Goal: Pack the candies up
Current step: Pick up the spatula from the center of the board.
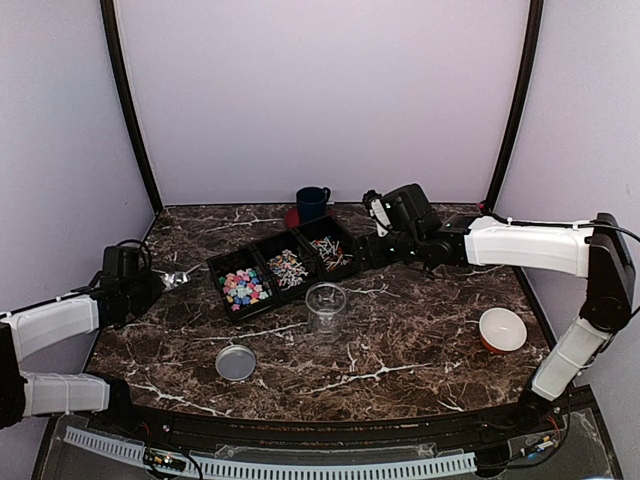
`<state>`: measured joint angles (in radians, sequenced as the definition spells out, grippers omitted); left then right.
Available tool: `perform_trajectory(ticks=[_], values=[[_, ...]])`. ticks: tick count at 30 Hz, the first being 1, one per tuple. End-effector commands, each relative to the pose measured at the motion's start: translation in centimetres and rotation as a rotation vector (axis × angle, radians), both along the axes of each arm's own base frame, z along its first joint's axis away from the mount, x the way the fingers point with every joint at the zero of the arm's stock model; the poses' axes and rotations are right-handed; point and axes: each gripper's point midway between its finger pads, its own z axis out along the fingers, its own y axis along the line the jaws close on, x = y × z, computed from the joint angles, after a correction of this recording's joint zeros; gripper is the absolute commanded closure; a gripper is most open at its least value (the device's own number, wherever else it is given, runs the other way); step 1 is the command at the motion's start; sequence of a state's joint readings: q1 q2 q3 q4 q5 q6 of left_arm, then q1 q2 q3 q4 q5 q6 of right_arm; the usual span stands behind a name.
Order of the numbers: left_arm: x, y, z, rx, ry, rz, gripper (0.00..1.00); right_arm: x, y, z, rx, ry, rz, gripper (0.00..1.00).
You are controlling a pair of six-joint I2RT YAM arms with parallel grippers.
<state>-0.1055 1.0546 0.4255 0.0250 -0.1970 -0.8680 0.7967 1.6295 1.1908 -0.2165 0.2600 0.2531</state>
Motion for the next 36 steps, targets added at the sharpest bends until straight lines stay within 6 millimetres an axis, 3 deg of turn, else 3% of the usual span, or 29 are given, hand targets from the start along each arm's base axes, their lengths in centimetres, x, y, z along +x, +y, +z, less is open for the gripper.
perform_trajectory(ticks=[1, 6, 10, 15, 19, 23, 27, 31, 36], values=[[-0.2, 0.8, 2.7, 0.033, -0.058, 0.025, 1.0, 0.0, 0.2, 1.3, 0.029, -0.023, 0.015, 0.14], [0.1, 0.8, 7.7, 0.075, -0.167, -0.009, 1.0, -0.3, 0.6, 1.3, 0.024, -0.021, 0.056, 0.02], [0.2, 0.0, 11.1, 0.095, -0.224, -0.081, 1.0, -0.9, 1.8, 1.4, 0.028, -0.003, 0.127, 0.02], [0.3, -2.2, 14.9, 0.14, -0.312, -0.252, 1.0, -1.6, 3.6, 0.7, -0.043, 0.038, 0.227, 0.02], [0.1, -5.0, 17.6, 0.182, -0.39, -0.458, 1.0, -2.1, 4.7, -0.8, -0.134, 0.084, 0.278, 0.02], [-0.4, -7.7, 19.5, 0.227, -0.454, -0.655, 1.0, -2.3, 5.5, -1.2, -0.189, 0.094, 0.304, 0.02], [-1.6, -11.2, 20.7, 0.216, -0.541, -0.885, 1.0, -2.3, 6.5, -0.3, -0.168, 0.083, 0.319, 0.02], [-3.1, -13.4, 21.4, 0.216, -0.634, -1.012, 1.0, -3.1, 8.1, 2.2, -0.026, 0.058, 0.372, 0.02], [-4.9, -15.5, 21.4, 0.195, -0.7, -1.129, 1.0, -4.8, 8.8, 5.2, 0.08, -0.03, 0.481, 0.02]])
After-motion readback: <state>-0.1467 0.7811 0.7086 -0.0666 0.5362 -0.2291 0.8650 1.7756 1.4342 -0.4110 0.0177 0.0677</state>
